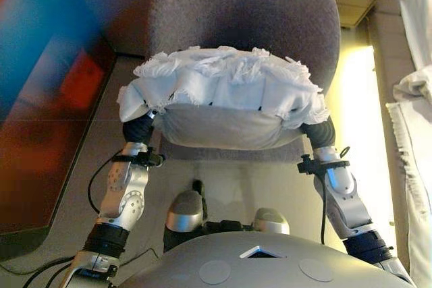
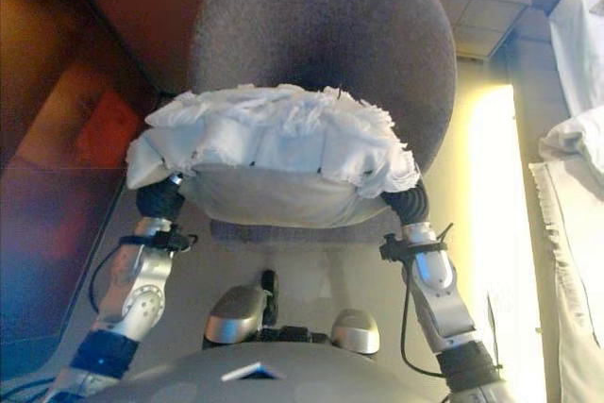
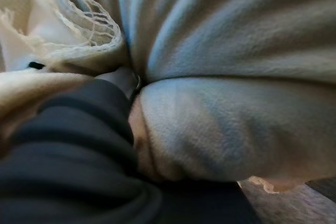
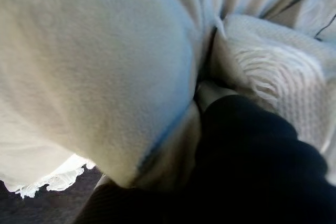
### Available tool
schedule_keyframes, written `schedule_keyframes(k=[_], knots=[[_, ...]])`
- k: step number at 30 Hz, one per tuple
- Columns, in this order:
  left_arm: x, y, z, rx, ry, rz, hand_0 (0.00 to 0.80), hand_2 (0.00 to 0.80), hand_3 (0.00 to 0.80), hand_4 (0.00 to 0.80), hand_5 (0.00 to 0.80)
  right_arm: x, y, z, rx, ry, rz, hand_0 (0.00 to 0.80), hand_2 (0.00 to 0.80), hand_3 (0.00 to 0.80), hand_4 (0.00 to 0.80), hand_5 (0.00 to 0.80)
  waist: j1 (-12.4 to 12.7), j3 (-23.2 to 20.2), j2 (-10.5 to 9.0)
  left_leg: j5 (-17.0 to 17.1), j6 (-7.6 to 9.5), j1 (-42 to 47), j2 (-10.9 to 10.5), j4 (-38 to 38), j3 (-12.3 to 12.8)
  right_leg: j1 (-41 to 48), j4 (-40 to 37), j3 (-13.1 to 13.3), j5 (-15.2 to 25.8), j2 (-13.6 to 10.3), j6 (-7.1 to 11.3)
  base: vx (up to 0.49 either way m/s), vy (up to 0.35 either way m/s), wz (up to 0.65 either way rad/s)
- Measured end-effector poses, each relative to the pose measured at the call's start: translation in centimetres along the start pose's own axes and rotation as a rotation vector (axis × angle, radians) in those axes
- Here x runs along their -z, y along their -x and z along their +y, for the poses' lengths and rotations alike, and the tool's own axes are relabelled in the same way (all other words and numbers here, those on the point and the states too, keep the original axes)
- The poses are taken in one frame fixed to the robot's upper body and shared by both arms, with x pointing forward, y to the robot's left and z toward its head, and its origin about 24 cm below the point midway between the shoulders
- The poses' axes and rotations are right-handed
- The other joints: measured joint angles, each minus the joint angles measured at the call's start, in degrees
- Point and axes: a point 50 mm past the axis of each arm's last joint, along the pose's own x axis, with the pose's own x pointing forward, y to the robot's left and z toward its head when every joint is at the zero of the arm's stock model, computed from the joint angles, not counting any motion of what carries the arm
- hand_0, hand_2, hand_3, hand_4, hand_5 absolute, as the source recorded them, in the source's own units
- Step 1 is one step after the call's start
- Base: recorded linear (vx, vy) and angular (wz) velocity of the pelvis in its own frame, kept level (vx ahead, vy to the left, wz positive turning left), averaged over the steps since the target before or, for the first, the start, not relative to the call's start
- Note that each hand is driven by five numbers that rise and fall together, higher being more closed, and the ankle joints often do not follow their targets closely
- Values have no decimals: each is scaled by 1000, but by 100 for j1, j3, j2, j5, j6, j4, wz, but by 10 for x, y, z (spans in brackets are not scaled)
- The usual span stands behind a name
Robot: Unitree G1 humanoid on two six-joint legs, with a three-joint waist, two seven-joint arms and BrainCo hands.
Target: Pick up the cushion and take it to the sofa
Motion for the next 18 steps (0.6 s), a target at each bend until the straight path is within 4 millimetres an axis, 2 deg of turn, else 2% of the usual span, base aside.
schedule_keyframes(k=[2,4,5,7,9,10,12,14,16,18], knots=[[-1,0,1,0,-5,0,800,800,800,800,800,0,0,2,-6,5,2,800,800,800,800,800,-80,-62,-15,53,-13,123,28,-209,-38,-408,-255,-265,-245,45,-103,267,-57,19],[0,0,0,3,-3,3,800,800,800,800,800,0,1,0,0,14,2,800,800,800,800,800,-285,-87,26,57,-17,124,76,-272,-230,-815,-940,-331,-227,158,-150,305,-115,45],[2,0,-2,7,4,8,800,800,800,800,800,1,2,-1,6,18,6,800,800,800,800,800,-447,-79,53,72,-42,134,115,-288,-330,-925,-1511,-335,-78,172,-190,299,-140,53],[6,3,-4,9,11,25,800,800,800,800,800,2,3,-3,9,24,12,800,800,800,800,800,-557,-83,53,39,-105,236,168,-371,-400,-1191,-2383,-335,551,130,-186,326,-159,32],[11,7,-4,16,6,52,800,800,800,800,800,5,5,-4,26,26,24,800,800,800,800,800,-658,-162,-91,-6,-212,337,146,-479,-505,-1233,-3210,-363,1281,-6,-195,374,-172,32],[17,11,-5,5,20,71,800,800,800,800,800,7,6,-7,35,33,33,800,800,800,800,800,-710,-157,-46,-41,-290,449,221,-574,-626,-1143,-3247,-439,1460,46,-246,400,-183,28],[27,13,-16,23,56,99,800,800,800,800,800,9,6,-17,66,62,44,800,800,800,800,800,-730,-118,265,-117,-382,580,417,-569,-920,-1002,-3325,-537,1361,354,-214,367,-185,4],[31,13,-21,27,78,100,800,800,800,800,800,6,6,-26,70,96,39,800,800,800,800,800,-824,-58,451,-234,-522,559,508,-406,-953,-1002,-3173,-593,1251,525,-264,343,-196,-1],[31,13,-22,30,81,98,800,800,800,800,800,5,6,-28,66,107,42,800,800,800,800,800,-953,-43,487,-326,-568,553,641,-357,-965,-1000,-3015,-657,1099,639,-397,317,-177,7],[30,12,-20,30,77,93,800,800,800,800,800,4,6,-28,60,103,38,800,800,800,800,800,-974,-8,423,-456,-586,527,740,-267,-1031,-1087,-2753,-636,965,698,-482,309,-144,-5]])
